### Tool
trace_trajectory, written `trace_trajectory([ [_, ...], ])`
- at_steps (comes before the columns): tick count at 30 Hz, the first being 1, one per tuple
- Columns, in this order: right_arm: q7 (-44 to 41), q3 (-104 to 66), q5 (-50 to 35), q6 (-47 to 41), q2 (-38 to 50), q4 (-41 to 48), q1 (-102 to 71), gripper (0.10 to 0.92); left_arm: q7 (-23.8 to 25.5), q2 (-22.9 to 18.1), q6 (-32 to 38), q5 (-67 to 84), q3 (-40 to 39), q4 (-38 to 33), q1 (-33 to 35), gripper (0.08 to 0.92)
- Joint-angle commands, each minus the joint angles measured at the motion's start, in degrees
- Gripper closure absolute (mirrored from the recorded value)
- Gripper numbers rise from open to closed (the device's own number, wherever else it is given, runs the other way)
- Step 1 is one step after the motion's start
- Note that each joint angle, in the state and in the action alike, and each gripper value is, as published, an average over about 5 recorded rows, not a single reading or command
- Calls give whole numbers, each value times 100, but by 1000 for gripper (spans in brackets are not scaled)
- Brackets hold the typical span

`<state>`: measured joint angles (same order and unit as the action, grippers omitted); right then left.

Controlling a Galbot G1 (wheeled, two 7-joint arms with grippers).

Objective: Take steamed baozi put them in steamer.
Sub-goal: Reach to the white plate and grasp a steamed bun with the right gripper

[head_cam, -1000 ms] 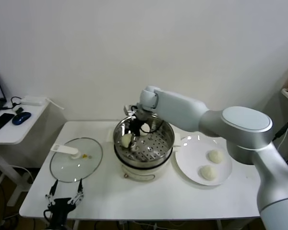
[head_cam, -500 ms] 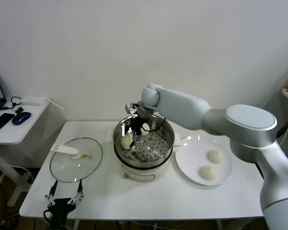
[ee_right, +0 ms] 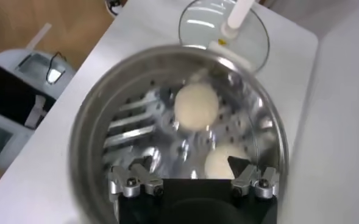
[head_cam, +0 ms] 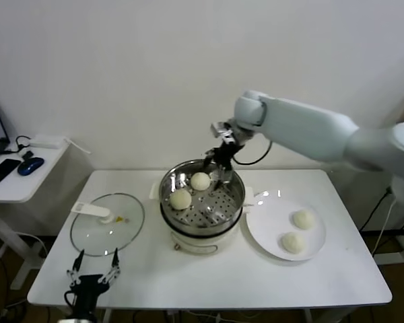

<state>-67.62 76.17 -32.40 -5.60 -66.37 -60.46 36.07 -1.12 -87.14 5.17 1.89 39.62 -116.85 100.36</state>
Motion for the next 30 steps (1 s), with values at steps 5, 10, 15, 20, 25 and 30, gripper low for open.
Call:
trace_trajectory([
  [5,-262,-280,1163,432,2923,-1530,-169,203,0,36,-30,-18,43,56,-95,177],
  [10,-306,-744,1817,550,3397,-1553,-934,203,-4,23,-10,-41,28,63,-24,177],
  [15,-309,-1048,2318,595,3557,-1451,-1610,203,-9,-19,26,-86,9,5,73,177],
  [20,-213,-1453,2581,523,3504,-1393,-2386,203,-22,-14,58,-82,19,-24,171,177],
  [25,-121,-1676,2698,453,3346,-1306,-2901,203,-46,-26,94,-82,6,-20,236,177],
  [30,-59,-1794,2808,446,3169,-1094,-3122,203,-59,-28,114,-73,7,9,267,177],
])
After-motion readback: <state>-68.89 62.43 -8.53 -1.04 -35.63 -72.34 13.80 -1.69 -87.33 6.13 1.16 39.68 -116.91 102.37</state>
